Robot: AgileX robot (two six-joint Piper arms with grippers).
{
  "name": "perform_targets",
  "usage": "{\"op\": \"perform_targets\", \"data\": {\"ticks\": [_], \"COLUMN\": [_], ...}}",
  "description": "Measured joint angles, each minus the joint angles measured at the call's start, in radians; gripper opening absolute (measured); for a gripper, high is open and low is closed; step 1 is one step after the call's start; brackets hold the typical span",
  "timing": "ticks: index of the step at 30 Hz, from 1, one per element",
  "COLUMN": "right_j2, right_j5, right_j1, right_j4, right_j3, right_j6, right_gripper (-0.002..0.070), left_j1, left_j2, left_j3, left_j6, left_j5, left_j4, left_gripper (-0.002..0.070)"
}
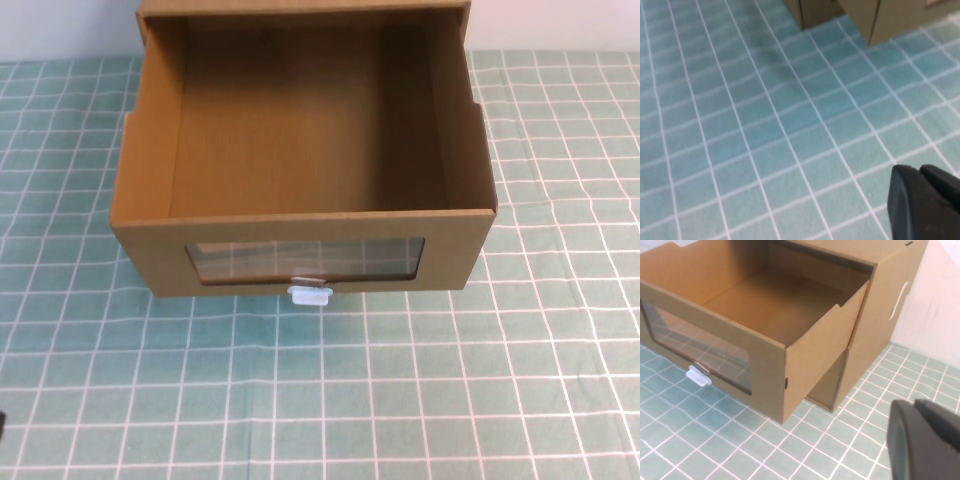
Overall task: Open the shoe box
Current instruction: 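Pull the top drawer of the cardboard box fully open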
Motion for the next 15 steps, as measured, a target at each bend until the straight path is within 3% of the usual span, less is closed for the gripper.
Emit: {"op": "perform_targets", "data": {"ticks": [8,15], "right_j2": [0.0,0.0], "right_j5": [0.0,0.0], "right_j1": [0.0,0.0], "right_j4": [-0.001,-0.001], "right_j3": [0.0,0.0], "right_j6": [0.0,0.0], "right_gripper": [-0.0013,-0.0014], "left_j1": [0.0,0.0], "left_j2": [-0.002,-0.14], "left_j3": [0.075,0.147], "left_j6": [-0.028,-0.071], "left_j5": [-0.092,-0.474], "left_j4": [0.051,0.145], "left_gripper": [-0.0005,-0.0005]}}
